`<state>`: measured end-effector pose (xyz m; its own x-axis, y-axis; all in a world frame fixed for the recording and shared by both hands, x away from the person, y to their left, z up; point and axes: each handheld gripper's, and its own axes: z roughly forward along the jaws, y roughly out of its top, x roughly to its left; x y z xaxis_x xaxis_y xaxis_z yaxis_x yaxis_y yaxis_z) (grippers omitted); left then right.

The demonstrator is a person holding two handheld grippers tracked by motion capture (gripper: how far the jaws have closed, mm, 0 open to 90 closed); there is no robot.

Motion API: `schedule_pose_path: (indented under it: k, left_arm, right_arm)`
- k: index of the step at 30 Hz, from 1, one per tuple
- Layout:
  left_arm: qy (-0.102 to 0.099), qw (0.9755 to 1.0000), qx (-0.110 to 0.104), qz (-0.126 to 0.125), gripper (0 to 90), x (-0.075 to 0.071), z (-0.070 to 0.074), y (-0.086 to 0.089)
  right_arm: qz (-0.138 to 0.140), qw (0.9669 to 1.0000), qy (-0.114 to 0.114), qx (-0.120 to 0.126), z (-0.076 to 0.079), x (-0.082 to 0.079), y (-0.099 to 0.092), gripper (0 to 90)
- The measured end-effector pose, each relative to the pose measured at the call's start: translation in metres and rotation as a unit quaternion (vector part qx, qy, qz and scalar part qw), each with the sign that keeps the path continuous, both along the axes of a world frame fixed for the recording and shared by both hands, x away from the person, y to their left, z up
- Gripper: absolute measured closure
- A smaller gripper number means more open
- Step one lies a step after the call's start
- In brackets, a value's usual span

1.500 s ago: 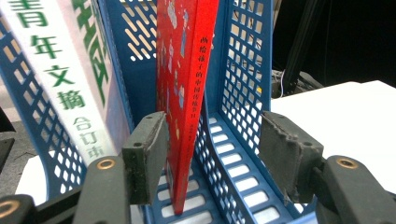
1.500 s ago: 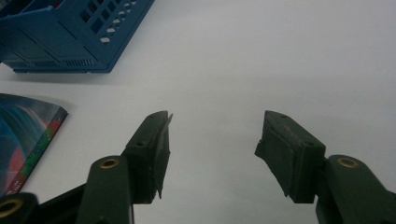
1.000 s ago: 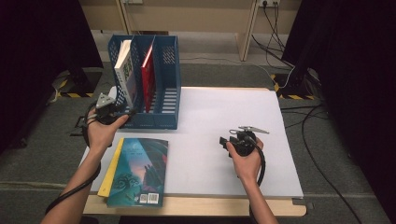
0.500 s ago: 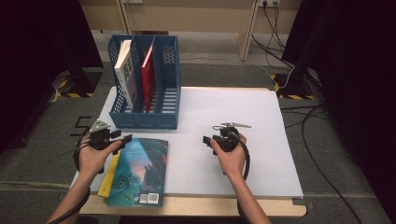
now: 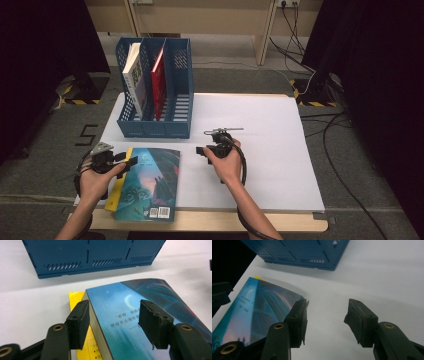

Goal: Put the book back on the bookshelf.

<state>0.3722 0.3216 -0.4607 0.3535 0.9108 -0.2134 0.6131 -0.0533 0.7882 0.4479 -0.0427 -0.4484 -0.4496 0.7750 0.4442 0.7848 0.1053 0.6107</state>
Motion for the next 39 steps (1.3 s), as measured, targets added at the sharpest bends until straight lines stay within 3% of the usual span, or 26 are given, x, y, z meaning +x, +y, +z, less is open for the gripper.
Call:
schedule_pose_path:
  k: [8, 17, 39]
  left_arm:
    - [0.011, 0.9999, -0.007, -0.004, 40.3, -0.003, -0.006, -0.002]
    - [0.022, 0.9997, -0.010, -0.003, 39.9, -0.006, -0.011, 0.000]
    - [0.031, 0.9992, -0.023, -0.008, 38.2, -0.007, -0.018, -0.002]
  right_arm:
    - [0.023, 0.9996, 0.017, 0.008, -0.006, 0.010, 0.029, 49.5]
    - [0.040, 0.9986, 0.034, 0.007, -0.014, 0.014, 0.048, 48.0]
    - [0.055, 0.9959, 0.070, 0.015, -0.028, 0.026, 0.073, 46.0]
